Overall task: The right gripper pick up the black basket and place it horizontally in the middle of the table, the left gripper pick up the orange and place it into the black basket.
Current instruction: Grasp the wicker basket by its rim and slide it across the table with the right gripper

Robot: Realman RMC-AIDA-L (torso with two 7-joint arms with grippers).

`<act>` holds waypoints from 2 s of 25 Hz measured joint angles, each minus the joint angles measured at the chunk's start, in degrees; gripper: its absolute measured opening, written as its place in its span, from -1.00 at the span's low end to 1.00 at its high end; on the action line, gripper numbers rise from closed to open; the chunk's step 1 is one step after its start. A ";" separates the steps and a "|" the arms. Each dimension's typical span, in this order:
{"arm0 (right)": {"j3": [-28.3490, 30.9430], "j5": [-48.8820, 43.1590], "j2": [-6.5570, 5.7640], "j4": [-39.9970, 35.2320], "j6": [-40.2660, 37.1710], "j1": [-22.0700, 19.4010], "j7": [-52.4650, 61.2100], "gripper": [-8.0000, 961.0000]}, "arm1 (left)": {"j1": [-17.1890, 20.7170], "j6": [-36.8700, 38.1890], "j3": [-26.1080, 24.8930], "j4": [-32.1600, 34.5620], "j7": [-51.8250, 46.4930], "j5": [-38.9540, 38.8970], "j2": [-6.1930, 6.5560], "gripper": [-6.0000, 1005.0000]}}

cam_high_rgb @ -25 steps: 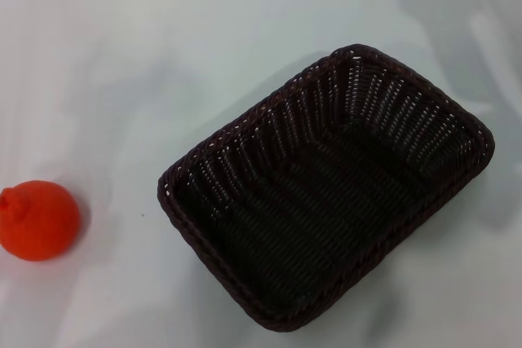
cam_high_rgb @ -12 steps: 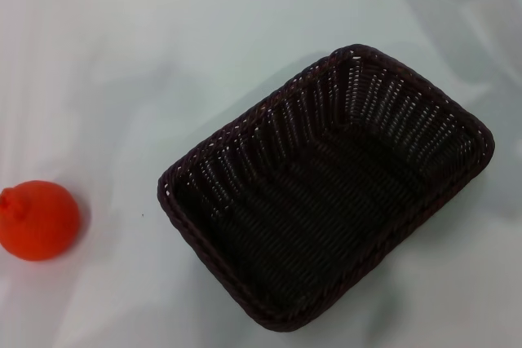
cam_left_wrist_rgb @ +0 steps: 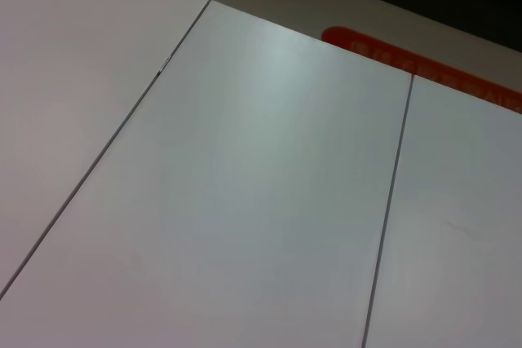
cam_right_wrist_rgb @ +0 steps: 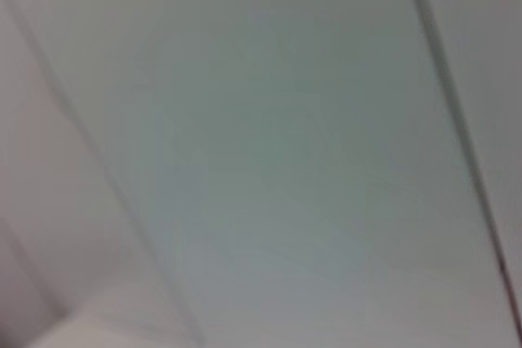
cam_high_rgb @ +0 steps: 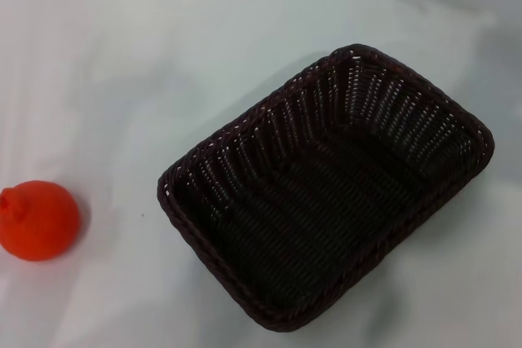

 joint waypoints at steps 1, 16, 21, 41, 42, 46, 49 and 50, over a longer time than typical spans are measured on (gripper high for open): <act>-0.06 -4.29 -0.67 -2.32 2.73 0.48 4.15 0.91 | -0.11 0.00 -0.03 0.00 0.00 -0.03 0.04 0.76; -0.20 -38.03 -2.54 -14.10 26.74 7.68 18.42 0.91 | -0.98 -0.01 0.22 0.32 -0.20 -0.03 -0.04 0.76; -3.17 -40.91 -2.40 -13.35 27.82 8.04 18.52 0.91 | -1.11 -0.05 0.21 0.35 -0.25 0.17 -0.04 0.76; -9.84 -43.20 -0.37 -0.46 23.32 9.54 13.34 0.30 | -2.37 0.78 0.30 0.55 -0.33 0.32 -0.04 0.76; -9.73 -43.24 -0.37 -0.47 23.28 9.47 13.35 0.24 | -2.51 1.01 0.30 0.55 -0.33 0.32 -0.04 0.76; -9.11 -43.25 -0.77 -0.65 23.19 9.15 13.61 0.01 | -3.03 1.66 0.30 0.53 -0.33 0.32 0.03 0.76; -8.74 -43.44 -0.84 -0.66 23.09 8.85 13.77 -0.17 | -3.26 1.91 0.30 0.52 -0.33 0.32 0.08 0.76; -8.32 -43.46 -0.85 -0.66 23.02 8.74 13.80 -0.24 | -3.30 2.05 0.30 0.50 -0.33 0.29 0.08 0.76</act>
